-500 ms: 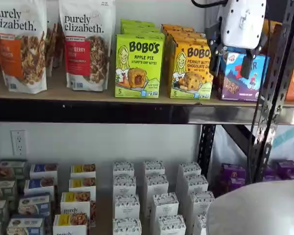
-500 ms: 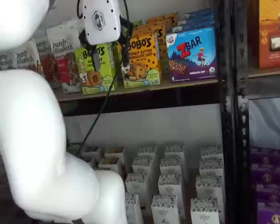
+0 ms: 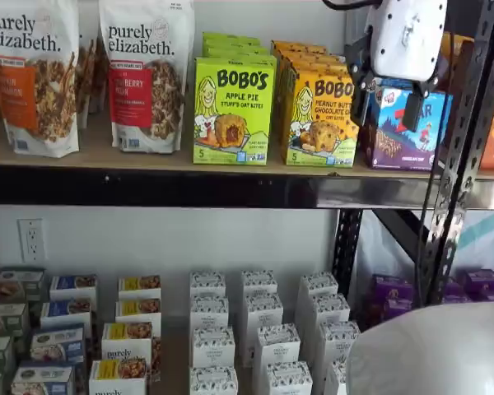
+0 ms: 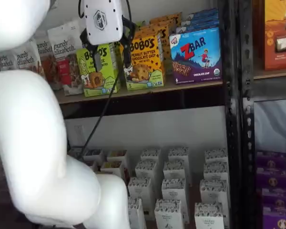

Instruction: Pick up the orange box on the top shelf, the fifth box from the left

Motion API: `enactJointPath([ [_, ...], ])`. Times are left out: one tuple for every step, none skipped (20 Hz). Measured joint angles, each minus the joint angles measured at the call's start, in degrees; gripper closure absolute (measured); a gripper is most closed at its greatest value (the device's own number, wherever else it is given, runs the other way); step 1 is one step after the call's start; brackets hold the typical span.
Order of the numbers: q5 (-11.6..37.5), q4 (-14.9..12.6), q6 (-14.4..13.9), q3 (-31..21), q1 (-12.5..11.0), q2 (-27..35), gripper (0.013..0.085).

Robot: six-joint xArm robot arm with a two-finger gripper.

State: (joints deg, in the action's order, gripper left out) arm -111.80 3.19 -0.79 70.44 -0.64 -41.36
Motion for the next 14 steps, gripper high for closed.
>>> enactJointPath([
  [0.3, 0.0, 0.0, -0.1, 0.0, -0.1, 0.013],
  [0.9, 0.0, 0.1, -0.3, -0.1, -0.2, 0.013],
  [1.7, 0.0, 0.1, -0.6, -0.1, -0.3, 0.013],
  [2.4, -0.1, 0.1, -0.8, 0.0, -0.4, 0.013],
  [3.1, -0.5, 0.0, -0.9, 0.3, -0.3, 0.013],
  [3.8, -0.9, -0.1, -1.0, 0.5, -0.1, 0.013],
  [4.7, -1.5, -0.3, -1.1, 0.9, 0.3, 0.013],
  [5.4, -1.7, -0.3, -1.1, 1.0, 0.7, 0.013],
  [6.2, -1.9, -0.4, -1.0, 1.1, 1.2, 0.013],
  [7.0, -2.2, -0.4, -1.0, 1.2, 1.7, 0.013],
  [8.5, -2.9, -0.5, -1.1, 1.5, 2.1, 0.013],
  [10.1, -3.4, -0.5, -1.2, 1.6, 2.7, 0.013],
  [11.4, -3.6, -0.5, -1.2, 1.5, 3.1, 0.013],
  [13.3, -3.8, -0.3, -1.2, 1.3, 3.7, 0.013],
])
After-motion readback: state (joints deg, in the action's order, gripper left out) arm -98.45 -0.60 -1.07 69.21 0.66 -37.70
